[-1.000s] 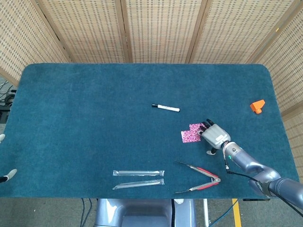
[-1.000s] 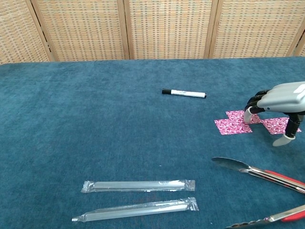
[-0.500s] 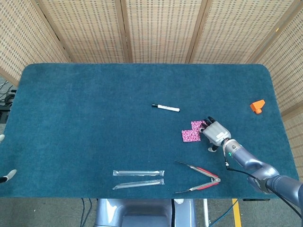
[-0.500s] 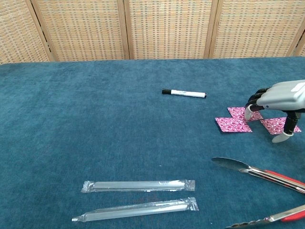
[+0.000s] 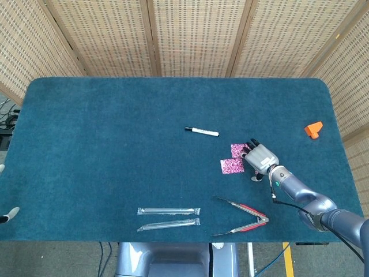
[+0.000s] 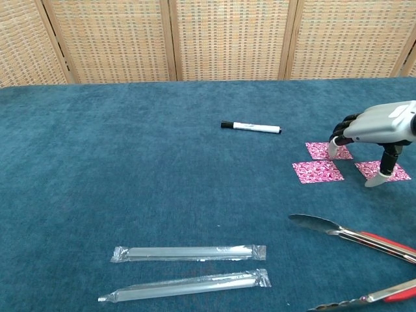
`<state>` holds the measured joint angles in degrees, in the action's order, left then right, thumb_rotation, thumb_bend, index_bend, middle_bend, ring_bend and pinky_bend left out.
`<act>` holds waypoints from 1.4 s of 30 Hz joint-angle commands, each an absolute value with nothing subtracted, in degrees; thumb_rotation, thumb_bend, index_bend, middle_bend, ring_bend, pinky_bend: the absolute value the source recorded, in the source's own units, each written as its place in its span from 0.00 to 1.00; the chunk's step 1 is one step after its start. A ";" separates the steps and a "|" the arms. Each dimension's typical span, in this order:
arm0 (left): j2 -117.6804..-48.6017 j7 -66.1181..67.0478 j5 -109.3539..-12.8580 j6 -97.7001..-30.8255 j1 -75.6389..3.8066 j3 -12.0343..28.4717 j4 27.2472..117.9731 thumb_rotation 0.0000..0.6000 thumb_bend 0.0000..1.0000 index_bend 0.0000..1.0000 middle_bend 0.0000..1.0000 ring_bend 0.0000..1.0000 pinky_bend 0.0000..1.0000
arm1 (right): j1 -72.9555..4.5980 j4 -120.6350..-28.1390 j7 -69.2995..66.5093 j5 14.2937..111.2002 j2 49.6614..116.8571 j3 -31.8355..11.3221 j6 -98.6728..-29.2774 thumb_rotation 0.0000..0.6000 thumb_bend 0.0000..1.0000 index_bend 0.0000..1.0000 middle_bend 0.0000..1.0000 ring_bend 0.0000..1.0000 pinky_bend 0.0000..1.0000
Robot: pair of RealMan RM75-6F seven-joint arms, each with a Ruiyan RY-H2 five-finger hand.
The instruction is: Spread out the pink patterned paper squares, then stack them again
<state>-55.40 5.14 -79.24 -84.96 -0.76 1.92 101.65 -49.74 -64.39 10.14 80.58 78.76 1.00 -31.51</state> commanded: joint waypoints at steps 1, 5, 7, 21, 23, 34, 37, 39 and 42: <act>-55.42 5.04 -79.22 -84.81 -0.80 1.90 101.57 1.00 0.04 0.03 0.00 0.00 0.00 | -49.90 -64.80 10.34 80.13 78.41 0.57 -31.70 0.74 0.26 0.20 0.15 0.00 0.00; -55.42 4.67 -79.12 -84.86 -0.68 1.89 101.40 1.00 0.04 0.03 0.00 0.00 0.00 | -50.29 -65.03 11.11 79.46 78.06 0.27 -31.25 0.74 0.26 0.20 0.15 0.00 0.00; -55.41 4.56 -79.06 -84.87 -0.60 1.86 101.31 1.00 0.04 0.03 0.00 0.00 0.00 | -50.34 -65.03 11.31 79.26 78.09 0.26 -31.10 0.74 0.26 0.20 0.15 0.00 0.00; -55.32 4.40 -79.22 -84.59 -0.86 2.01 101.34 1.00 0.04 0.03 0.00 0.00 0.00 | -49.65 -67.39 11.86 77.75 77.36 0.05 -32.04 0.75 0.26 0.21 0.15 0.00 0.00; -55.34 4.45 -79.32 -84.53 -0.96 2.05 101.41 1.00 0.04 0.03 0.00 0.00 0.00 | -49.14 -69.16 11.01 77.43 76.70 -0.44 -33.22 0.75 0.26 0.23 0.16 0.00 0.00; -55.39 3.61 -79.89 -84.83 -0.69 1.77 100.96 1.00 0.04 0.03 0.00 0.00 0.00 | -46.95 -73.92 9.14 74.48 76.62 -2.64 -37.74 0.82 0.31 0.31 0.18 0.00 0.00; -55.25 3.14 -79.91 -85.13 -0.39 1.69 100.67 1.00 0.04 0.03 0.00 0.00 0.00 | -47.03 -73.78 9.50 73.03 77.45 -3.16 -37.53 0.82 0.31 0.31 0.18 0.00 0.00; -55.20 2.80 -80.01 -85.31 -0.22 1.62 100.48 1.00 0.04 0.03 0.00 0.00 0.00 | -47.21 -73.32 9.94 71.90 78.13 -3.54 -37.26 0.83 0.30 0.31 0.18 0.00 0.00; -55.13 2.48 -80.09 -85.36 -0.11 1.55 100.29 1.00 0.04 0.03 0.00 0.00 0.00 | -47.42 -72.53 10.71 70.44 79.02 -3.94 -37.00 0.83 0.28 0.31 0.18 0.00 0.00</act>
